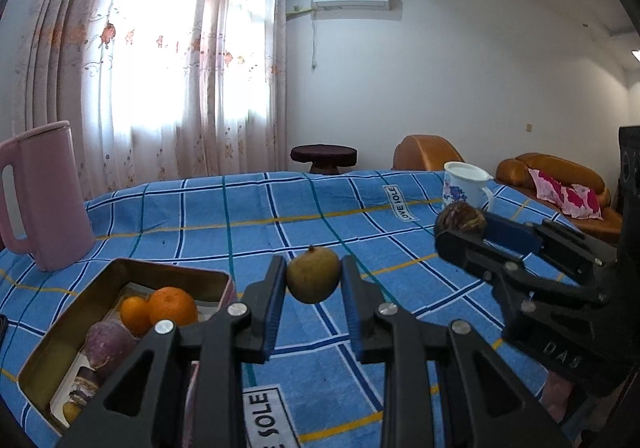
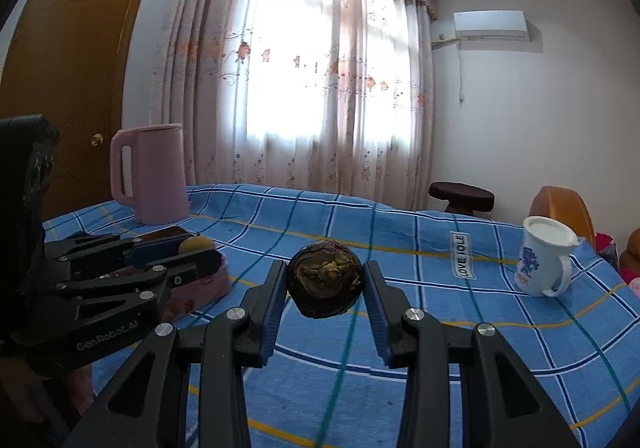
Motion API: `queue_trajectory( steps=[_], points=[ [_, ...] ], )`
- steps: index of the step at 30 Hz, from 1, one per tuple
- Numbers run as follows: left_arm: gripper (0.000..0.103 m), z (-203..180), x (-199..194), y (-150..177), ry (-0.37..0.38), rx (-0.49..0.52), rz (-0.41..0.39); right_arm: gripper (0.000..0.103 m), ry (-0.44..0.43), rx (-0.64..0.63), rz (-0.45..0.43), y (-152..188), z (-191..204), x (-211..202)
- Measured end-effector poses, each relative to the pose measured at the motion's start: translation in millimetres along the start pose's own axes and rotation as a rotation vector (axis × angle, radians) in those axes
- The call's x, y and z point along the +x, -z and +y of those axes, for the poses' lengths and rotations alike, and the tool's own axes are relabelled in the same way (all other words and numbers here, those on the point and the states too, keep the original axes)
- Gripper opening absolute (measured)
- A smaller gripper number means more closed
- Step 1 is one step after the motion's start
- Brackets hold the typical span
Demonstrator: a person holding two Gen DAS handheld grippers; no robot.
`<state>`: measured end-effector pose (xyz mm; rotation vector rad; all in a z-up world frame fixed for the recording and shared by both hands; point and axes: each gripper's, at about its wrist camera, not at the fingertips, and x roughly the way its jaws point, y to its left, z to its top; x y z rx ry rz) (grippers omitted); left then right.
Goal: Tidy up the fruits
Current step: 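Lift the pear and brown fruit and carry both over the tin, then lower the pear and brown fruit into the tin and open both grippers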
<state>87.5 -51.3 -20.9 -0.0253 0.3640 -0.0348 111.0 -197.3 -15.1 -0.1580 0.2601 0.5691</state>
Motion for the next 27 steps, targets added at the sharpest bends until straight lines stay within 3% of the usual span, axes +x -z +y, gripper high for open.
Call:
queue_trajectory(
  steps=[11, 27],
  points=[
    [0.029, 46.9, -27.5, -1.3, -0.032, -0.07, -0.009, 0.04, -0.126, -0.007, 0.033, -15.8, 43.2, 16.5],
    [0.029, 137.6, -61.3, 2.6, -0.179, -0.173, 0.036, 0.04, -0.329, -0.038, 0.074, -23.6, 118.1, 34.3]
  ],
)
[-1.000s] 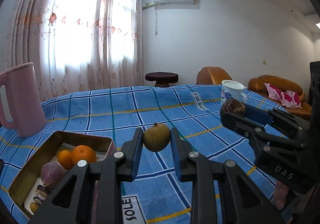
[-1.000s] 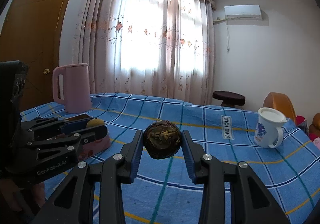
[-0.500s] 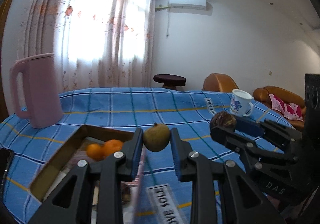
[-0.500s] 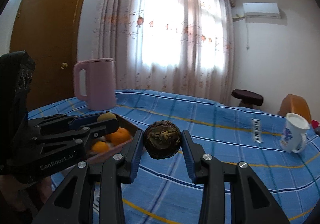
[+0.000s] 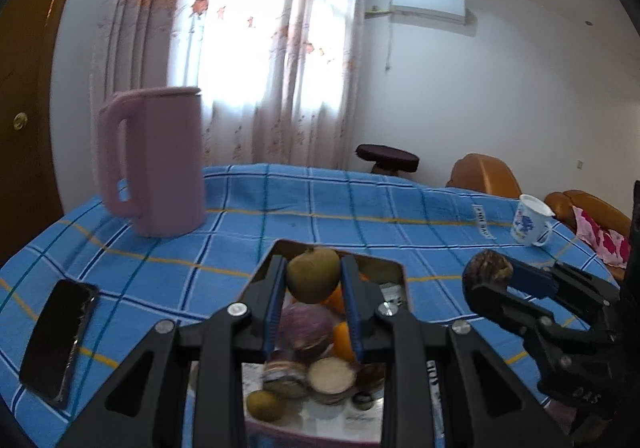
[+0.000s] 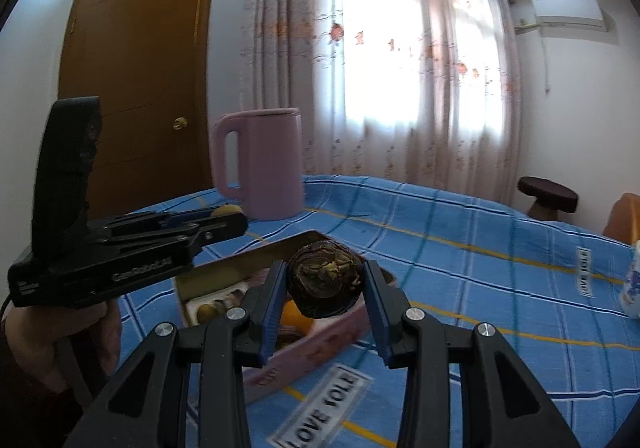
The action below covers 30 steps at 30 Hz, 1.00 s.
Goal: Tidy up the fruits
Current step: 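Lower the pear and brown fruit into the tin and open both grippers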
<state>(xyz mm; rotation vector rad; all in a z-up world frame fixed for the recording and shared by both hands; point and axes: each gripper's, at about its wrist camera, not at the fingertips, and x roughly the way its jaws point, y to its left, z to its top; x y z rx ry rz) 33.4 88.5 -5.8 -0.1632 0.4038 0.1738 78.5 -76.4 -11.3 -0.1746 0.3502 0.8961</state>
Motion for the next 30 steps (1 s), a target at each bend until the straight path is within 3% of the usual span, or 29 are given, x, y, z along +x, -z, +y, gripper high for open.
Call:
queue_trajectory(
  steps=[12, 23, 30],
  points=[
    [0.029, 22.9, 13.8, 15.6, -0.033, -0.021, 0.079, 0.04, -0.08, -0.072, 0.098, 18.1, 38.7, 26.9],
    [0.029, 25.9, 24.5, 22.2, -0.036, -0.018, 0.134, 0.04, -0.103, -0.052, 0.219, 19.7, 36.3, 47.6],
    [0.029, 25.9, 26.8, 23.5, -0.036, -0.021, 0.142, 0.04, -0.106, -0.049, 0.249, 20.9, 37.9, 51.3]
  ],
)
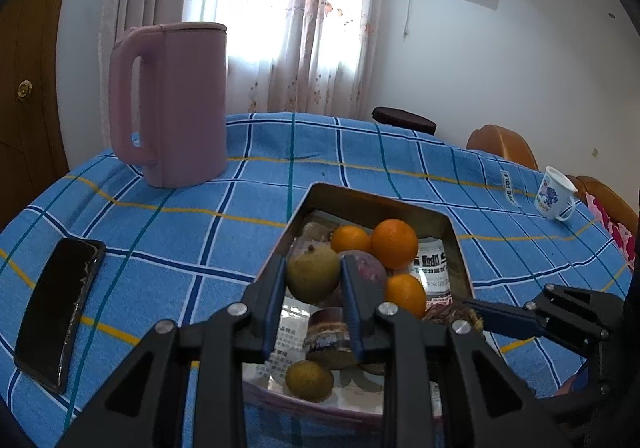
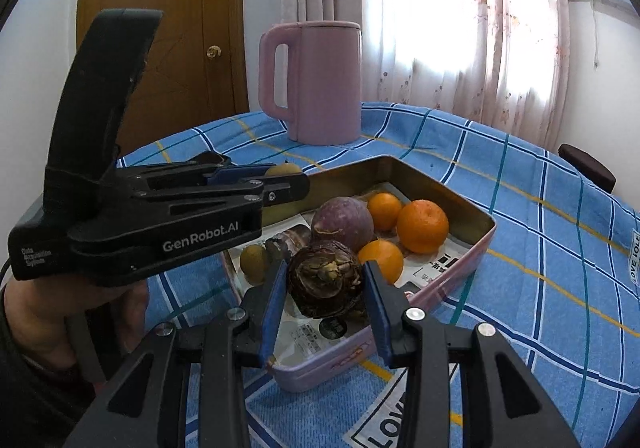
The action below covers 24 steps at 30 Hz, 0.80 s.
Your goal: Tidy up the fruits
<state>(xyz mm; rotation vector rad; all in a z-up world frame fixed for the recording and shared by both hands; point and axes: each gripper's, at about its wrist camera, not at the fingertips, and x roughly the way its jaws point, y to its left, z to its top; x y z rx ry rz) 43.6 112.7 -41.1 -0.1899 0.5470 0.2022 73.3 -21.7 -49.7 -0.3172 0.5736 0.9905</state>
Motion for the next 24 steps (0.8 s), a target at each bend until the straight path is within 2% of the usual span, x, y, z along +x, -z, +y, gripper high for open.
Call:
queue_trajectory(
  steps=[6, 8, 9, 10, 11, 12, 13, 18, 24],
  points=[
    [0.029, 1.0, 0.2, 0.4, -0.005, -0.002, 0.003, 0.041, -0.004, 0.009, 0.023, -1.0, -1.1, 3.8],
    [0.03, 1.2, 0.6, 0.5, -0.007, -0.003, 0.005, 0.042, -0.002, 0.008, 0.024, -1.6, -1.5, 4.0],
    [0.032, 1.0, -0.2, 0.6, -0.007, -0.001, 0.003, 0.047, -0.002, 0.005, 0.024, -1.8, -0.6, 4.1],
    [0.039, 1.1, 0.1, 0.6, -0.007, 0.0, 0.004, 0.059, -0.003, -0.001, 0.026, -2.4, 0.8, 4.9],
    [0.046, 1.0, -0.2, 0.7, -0.019, 0.001, 0.002, 0.066, 0.001, -0.01, 0.023, -2.3, 2.6, 4.4],
    [0.065, 1.1, -1.3, 1.1, -0.031, 0.001, -0.003, 0.072, 0.008, -0.013, 0.016, -2.1, 3.4, 3.1],
    [0.074, 1.0, -3.7, 1.5, -0.039, 0.002, -0.016, 0.072, 0.013, -0.017, 0.007, -1.9, 4.2, 1.3],
    [0.074, 2.6, -14.7, -0.9, -0.03, -0.007, -0.05, 0.072, 0.042, 0.013, -0.035, -0.8, -1.6, -7.8],
    [0.084, 2.8, -30.6, -4.0, -0.02, -0.021, -0.097, 0.072, 0.119, 0.067, -0.064, 3.0, -19.5, -22.3]
  ],
)
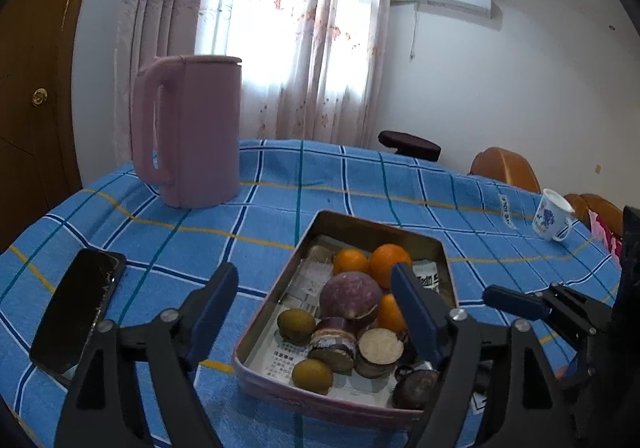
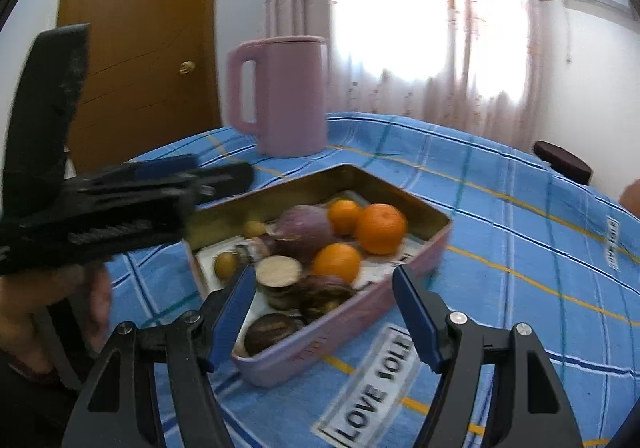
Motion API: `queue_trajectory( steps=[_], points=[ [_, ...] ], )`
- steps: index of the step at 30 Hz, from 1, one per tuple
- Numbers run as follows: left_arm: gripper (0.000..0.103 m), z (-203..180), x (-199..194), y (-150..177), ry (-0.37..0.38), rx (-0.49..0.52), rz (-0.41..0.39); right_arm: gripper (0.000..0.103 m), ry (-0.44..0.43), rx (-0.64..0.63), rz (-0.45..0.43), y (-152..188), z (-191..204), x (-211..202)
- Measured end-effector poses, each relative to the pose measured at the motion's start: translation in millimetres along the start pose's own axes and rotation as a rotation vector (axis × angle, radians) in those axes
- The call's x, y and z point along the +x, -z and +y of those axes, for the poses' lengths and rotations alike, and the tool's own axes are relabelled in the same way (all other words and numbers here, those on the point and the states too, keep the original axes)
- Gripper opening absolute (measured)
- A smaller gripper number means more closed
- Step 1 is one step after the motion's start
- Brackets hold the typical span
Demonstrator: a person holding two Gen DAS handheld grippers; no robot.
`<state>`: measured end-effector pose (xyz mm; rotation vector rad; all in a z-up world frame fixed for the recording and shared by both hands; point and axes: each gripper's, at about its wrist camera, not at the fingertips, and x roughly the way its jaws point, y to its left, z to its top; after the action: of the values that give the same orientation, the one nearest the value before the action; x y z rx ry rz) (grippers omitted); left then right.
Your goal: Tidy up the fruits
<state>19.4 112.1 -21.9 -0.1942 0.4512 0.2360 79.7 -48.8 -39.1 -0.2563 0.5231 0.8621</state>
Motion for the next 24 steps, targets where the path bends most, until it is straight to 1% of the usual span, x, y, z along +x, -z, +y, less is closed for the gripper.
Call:
queue_trajectory(
  steps=[5, 8, 10, 14, 24],
  points=[
    [0.085, -5.7, -7.3, -1.9, 0.009, 0.004, -0.018, 0.072, 0.064, 0.031, -0.056, -1.7, -14.9, -21.4],
    [0.09, -10.8, -12.7, -2.3, 0.012, 0.01, -0.032, 0.072, 0.103, 0.038, -0.094, -3.4, -20.5, -36.1],
    [0.094, -14.7, -16.4, -2.2, 0.014, 0.016, -0.044, 0.072, 0.116, 0.042, -0.113, -4.7, -23.2, -44.6],
    [0.094, -21.3, -20.6, -2.6, 0.028, 0.024, -0.049, 0.072, 0.137, 0.051, -0.141, -5.6, -27.1, -60.3],
    [0.096, -35.7, -31.3, -0.6, 0.047, 0.048, -0.066, 0.073, 0.172, 0.068, -0.18, -6.3, -30.4, -78.9]
  ],
)
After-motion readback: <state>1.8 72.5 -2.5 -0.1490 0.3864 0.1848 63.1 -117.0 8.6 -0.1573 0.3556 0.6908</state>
